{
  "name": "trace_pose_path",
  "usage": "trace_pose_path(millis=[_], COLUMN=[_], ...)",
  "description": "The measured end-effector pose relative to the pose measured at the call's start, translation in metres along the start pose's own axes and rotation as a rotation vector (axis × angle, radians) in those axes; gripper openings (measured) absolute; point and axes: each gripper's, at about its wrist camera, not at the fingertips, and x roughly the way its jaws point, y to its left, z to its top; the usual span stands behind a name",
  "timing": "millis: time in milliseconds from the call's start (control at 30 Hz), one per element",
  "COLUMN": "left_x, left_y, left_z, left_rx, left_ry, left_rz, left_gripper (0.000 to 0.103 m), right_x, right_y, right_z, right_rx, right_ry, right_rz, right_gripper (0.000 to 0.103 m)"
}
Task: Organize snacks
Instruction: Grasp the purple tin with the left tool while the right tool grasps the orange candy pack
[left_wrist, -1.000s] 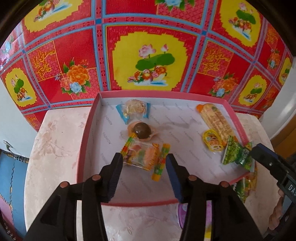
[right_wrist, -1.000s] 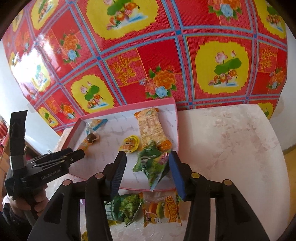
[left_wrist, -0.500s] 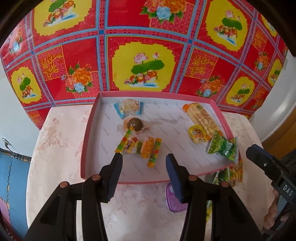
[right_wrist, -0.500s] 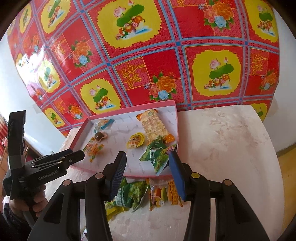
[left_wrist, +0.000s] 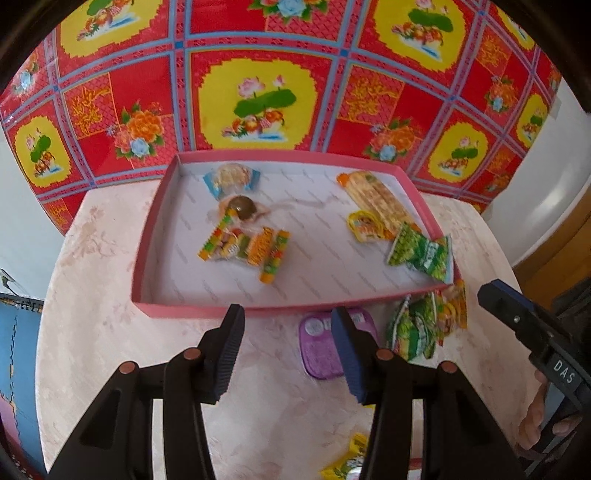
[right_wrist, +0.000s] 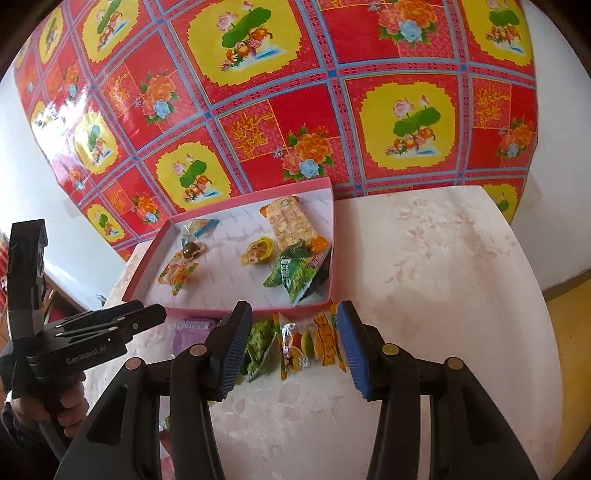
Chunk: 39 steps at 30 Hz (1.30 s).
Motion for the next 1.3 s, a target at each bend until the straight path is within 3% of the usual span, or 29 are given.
trace_pose_path(millis=[433, 667, 933, 1300], left_x=[0.02, 0.024, 0.035, 0.037], left_y=[-0.024, -0.033, -0.044, -0.05], left_z=[-0.009, -0.009, -0.012, -0.017], left_rx=[0.002, 0.002, 0.018, 0.069], left_ry=[0.078, 0.089, 0.116, 0.078], left_rz=[0.032, 0.038, 0.062, 0.114], left_gripper=[0.055, 0.065, 0.067, 0.066], right_x=[-0.005, -0.007, -0.008, -0.001], right_y=[-0.013, -0.019, -0.026, -0.028], right_z=[-0.008, -0.01, -0.011, -0.015], right_rx=[0.024, 0.036, 0.047, 0.05], right_ry=[-0.001, -0.004, -0.005, 0.024], right_rz=[0.025, 0.039, 0.052, 0.055], right_gripper=[0.049, 0.049, 0.049, 0.049])
